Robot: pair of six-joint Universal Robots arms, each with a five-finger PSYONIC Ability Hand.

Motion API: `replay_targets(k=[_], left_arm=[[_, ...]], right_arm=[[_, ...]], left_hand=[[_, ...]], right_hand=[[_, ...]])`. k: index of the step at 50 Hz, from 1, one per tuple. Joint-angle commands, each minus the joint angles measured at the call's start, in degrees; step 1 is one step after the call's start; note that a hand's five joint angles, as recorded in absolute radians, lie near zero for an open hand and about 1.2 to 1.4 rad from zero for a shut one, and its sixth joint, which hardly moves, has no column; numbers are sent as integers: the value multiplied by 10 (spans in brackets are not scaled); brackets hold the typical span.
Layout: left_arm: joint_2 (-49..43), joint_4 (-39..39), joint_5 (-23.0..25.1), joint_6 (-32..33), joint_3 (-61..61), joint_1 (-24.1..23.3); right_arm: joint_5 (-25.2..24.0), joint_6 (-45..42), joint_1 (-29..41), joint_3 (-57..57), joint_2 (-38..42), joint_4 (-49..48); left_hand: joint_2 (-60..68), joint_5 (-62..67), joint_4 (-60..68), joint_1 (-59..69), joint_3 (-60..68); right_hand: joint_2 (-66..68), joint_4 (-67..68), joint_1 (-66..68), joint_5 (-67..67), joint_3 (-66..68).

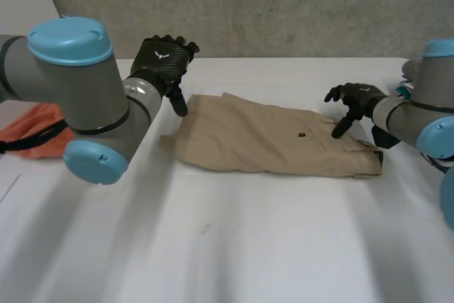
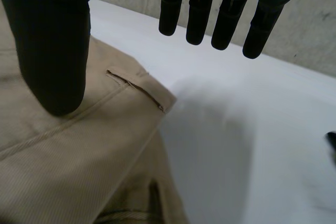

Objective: Fold the laundry.

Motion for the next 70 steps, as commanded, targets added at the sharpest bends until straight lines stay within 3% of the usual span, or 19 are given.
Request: replay_targets(k=[1,3,8,16,21,27,35,42,50,52,53,54,55,59,65,70], left_arm=[[20,11,4,-3,-42,7],[18,12,4,-3,-44,7],[13,12,1,0,-49,5],[13,12,0,0,-49,1],[17,11,0,-2,-49,-3],[18,12,0,-3,-50,-4],[18,10,-7,-3,-52,-11],[16,12,-9,-3,-55,-12],[17,11,-9,-3,-59,-15],[17,12,-9,-3,-58,-15],[18,12,-9,-3,-57,-15],[18,12,-9,-3,-57,-16],[18,12,-9,-3,-57,-16],[23,10,-10,-3,-60,-18],[29,12,-13,-6,-74,-18],[28,14,-14,-6,-81,-16]], right_arm=[[-4,21,4,-32,40,7],[-4,23,4,-28,38,8],[-10,27,0,-10,26,13],[9,14,-19,43,-23,22],[29,-34,-39,144,-100,14],[26,-49,-33,212,-141,-69],[116,-105,-44,252,-179,-12],[82,-112,-61,312,-227,-31],[83,-124,-53,376,-271,-49],[73,-120,-45,371,-266,-67],[68,-118,-42,367,-263,-77],[54,-111,-35,357,-254,-99],[51,-109,-32,351,-248,-107],[40,-96,-19,301,-205,-122],[39,-82,-10,217,-135,-68],[52,-85,-2,165,-79,-53]], left_hand=[[-18,-27,-14,-9,-20],[-18,-27,-14,-9,-20],[-18,-27,-14,-9,-20],[-18,-27,-14,-9,-20],[-18,-27,-14,-9,-20],[-18,-27,-14,-9,-20],[-18,-27,-14,-9,-20],[-18,-27,-14,-9,-20],[-18,-27,-14,-9,-20],[-18,-27,-14,-9,-20],[-18,-27,-14,-9,-20],[-18,-27,-14,-9,-20],[-18,-27,-14,-9,-20],[-18,-27,-14,-9,-20],[-18,-27,-14,-9,-20],[-18,-27,-14,-9,-20]], right_hand=[[40,32,28,43,29],[147,139,136,151,136],[563,554,551,566,552],[564,555,552,567,553],[564,555,552,567,553],[564,555,552,567,553],[564,555,552,567,553],[564,555,552,567,553],[564,555,552,567,553],[564,555,552,567,553],[424,415,412,427,413],[107,99,96,111,97],[51,42,39,54,40],[55,47,44,59,45],[82,74,71,86,71],[174,166,163,178,164]])
